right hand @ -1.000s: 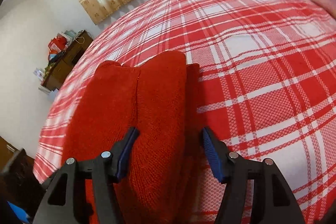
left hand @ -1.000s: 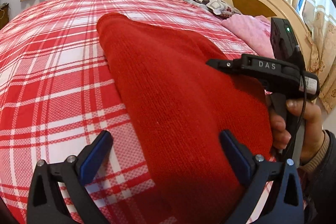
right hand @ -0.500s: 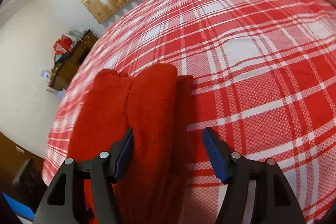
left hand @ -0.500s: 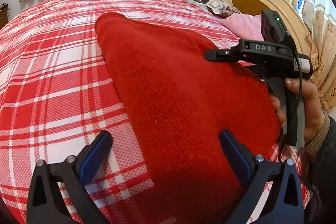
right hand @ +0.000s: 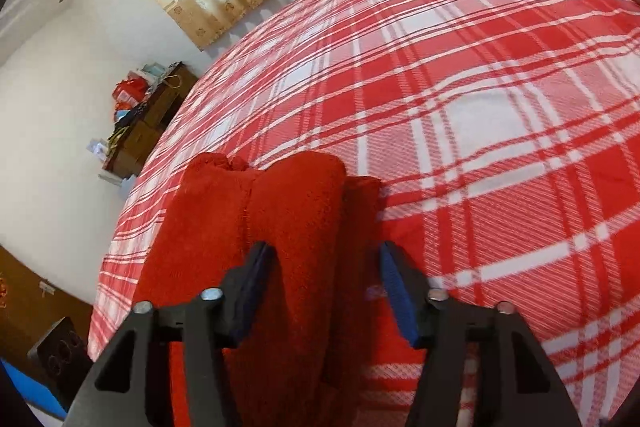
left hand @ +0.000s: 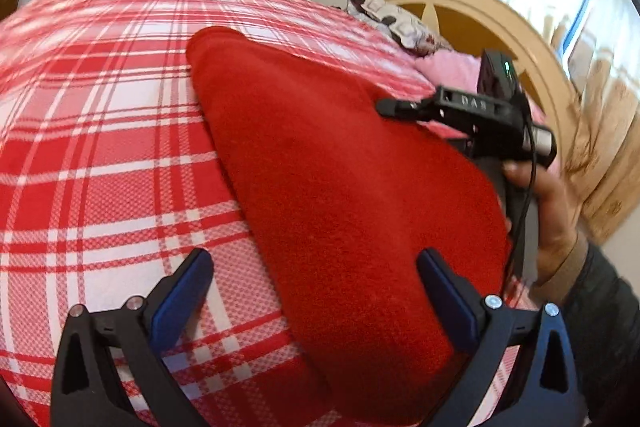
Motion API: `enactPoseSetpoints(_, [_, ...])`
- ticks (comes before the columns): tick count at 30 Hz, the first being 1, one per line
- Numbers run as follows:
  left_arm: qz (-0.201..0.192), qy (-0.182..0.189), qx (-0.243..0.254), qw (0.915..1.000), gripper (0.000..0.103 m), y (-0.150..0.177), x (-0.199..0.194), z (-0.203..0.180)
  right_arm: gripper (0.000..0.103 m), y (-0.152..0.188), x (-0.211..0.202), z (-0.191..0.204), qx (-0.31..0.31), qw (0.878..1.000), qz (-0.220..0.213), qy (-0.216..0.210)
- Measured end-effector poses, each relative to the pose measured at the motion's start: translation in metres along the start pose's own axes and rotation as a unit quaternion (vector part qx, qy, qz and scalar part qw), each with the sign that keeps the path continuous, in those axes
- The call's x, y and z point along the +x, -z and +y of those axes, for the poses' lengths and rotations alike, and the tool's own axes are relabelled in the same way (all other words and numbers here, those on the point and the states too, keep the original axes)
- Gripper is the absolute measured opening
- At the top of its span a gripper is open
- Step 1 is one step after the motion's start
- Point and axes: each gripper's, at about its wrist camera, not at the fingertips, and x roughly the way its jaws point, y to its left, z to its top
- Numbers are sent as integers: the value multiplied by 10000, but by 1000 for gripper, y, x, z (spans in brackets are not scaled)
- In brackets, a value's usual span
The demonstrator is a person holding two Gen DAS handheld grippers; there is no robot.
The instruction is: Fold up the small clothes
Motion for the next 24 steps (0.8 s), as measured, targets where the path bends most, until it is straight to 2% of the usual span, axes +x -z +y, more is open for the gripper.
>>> enactPoseSetpoints(2, [8,30,-7,10000,103,0,0,2,43,-1,4,1,6,9999,44,-119])
enactPoseSetpoints(6, [-8,73,-29,10000,103,1,0,2,40,-1,12,1,96,9994,59,-327])
enactPoseSetpoints(7, [-12,97,-22,10000,102,1,-1,2,36,0,14,3,67,9992,68,-380])
enactPoseSetpoints(10, [4,316,-3,9995,89,1,-1,1,28,4,10,9,-134,9993,-33,-354])
enactPoseSetpoints(12, [43,454,23,9990,76,0,0,0,27,7,6,14,-229,9991,-150,-323])
enactPoseSetpoints(13, [41,484,33,9988,74,0,0,-1,27,9,3,14,-178,9990,-203,-348])
enactPoseSetpoints(15, [-5,520,41,9986,58,0,-3,-3,26,13,-3,15,-111,9988,-307,-372])
enactPoseSetpoints(17, [-114,453,90,9989,50,0,-9,-7,26,19,-7,21,-123,9985,-369,-389])
enactPoseSetpoints(20, [-139,297,198,9993,47,3,-17,-14,26,29,-14,32,-167,9982,-432,-374])
enactPoseSetpoints(24, [-44,274,177,9995,43,6,-27,-16,26,43,-18,41,-136,9977,-432,-496])
